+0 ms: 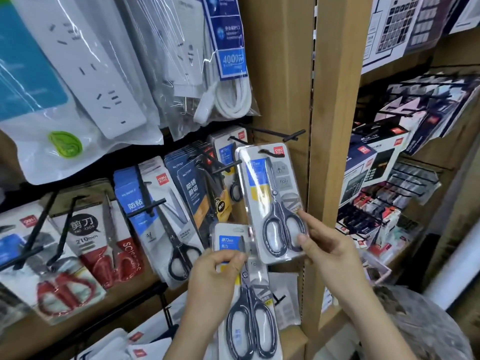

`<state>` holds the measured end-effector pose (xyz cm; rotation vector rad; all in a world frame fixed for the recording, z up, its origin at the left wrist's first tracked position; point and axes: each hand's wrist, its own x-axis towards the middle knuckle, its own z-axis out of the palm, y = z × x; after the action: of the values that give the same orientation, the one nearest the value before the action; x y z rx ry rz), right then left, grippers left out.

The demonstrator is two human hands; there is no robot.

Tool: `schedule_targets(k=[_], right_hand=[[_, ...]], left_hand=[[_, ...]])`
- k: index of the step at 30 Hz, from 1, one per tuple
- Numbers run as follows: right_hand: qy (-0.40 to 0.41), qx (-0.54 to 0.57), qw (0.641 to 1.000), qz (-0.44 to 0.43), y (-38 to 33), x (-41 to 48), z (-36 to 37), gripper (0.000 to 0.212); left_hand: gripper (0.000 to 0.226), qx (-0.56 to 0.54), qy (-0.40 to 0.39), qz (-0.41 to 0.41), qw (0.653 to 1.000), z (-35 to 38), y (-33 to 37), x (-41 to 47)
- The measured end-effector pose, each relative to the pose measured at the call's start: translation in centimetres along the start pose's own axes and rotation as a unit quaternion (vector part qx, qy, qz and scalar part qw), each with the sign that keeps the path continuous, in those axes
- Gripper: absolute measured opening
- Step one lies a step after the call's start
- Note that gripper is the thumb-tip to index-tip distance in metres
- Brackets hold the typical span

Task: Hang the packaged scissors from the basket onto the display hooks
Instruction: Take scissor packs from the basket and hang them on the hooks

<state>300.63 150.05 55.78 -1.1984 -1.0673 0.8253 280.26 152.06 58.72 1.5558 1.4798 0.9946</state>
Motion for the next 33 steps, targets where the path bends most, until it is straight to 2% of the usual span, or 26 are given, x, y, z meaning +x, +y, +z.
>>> schedule_targets(k=[3, 7, 12, 16, 18, 20, 22, 23, 27, 30, 33], right_hand=[[0.010, -0.011, 1.000, -0.015, 1.1, 2.2, 1.3, 0.045], [0.030, -0.014, 0.999, -0.030, 1.8, 6.0, 3.3, 0.045], [0.019, -0.037, 0.999, -0.006, 3.2, 10.1, 5.8, 0.046], [0.006, -0.161, 0.987, 0.016, 2.7, 9.5, 5.1, 0.054], [-0.007, -0.088, 0.994, 0.066, 1.4, 6.9, 4.1, 0.042], [-0.096, 0.017, 0.986, 0.137, 0.0, 3.3, 3.2, 0.024], [-0.189, 0.068, 0.964, 0.174, -0.4, 0.0, 2.7, 0.024], [-0.202, 0.086, 0.960, 0.172, -0.2, -1.2, 2.5, 0.025], [-0.138, 0.106, 0.975, 0.137, 0.9, -2.6, 2.3, 0.020], [-0.087, 0.092, 0.987, 0.097, 1.2, -2.6, 2.2, 0.015], [-0.041, 0.046, 0.997, 0.047, 0.8, -2.9, 2.4, 0.011]], left_hand=[[0.022, 0.023, 0.023, -0.008, 0.999, -1.6, -0.8, -0.3], [0.038, 0.031, 0.057, 0.050, 0.997, -3.3, -2.1, -0.7], [0.043, -0.012, 0.038, 0.059, 0.997, -3.5, -2.3, -1.7], [0.053, -0.021, 0.030, 0.049, 0.998, -3.3, -1.8, -1.9], [0.054, -0.045, 0.030, 0.052, 0.997, -3.0, -1.5, -1.9], [0.053, -0.090, 0.035, 0.050, 0.994, -2.5, -1.2, -1.8], [0.059, -0.124, 0.040, 0.053, 0.990, -1.8, -0.8, -1.6], [0.064, -0.136, 0.036, 0.055, 0.989, -1.5, -0.7, -1.5], [0.071, -0.203, 0.007, 0.038, 0.978, -0.6, -0.3, -1.3], [0.048, -0.239, 0.016, 0.008, 0.971, -0.3, 0.0, -1.1], [0.036, -0.241, 0.029, 0.002, 0.970, -0.1, -0.1, -0.8]])
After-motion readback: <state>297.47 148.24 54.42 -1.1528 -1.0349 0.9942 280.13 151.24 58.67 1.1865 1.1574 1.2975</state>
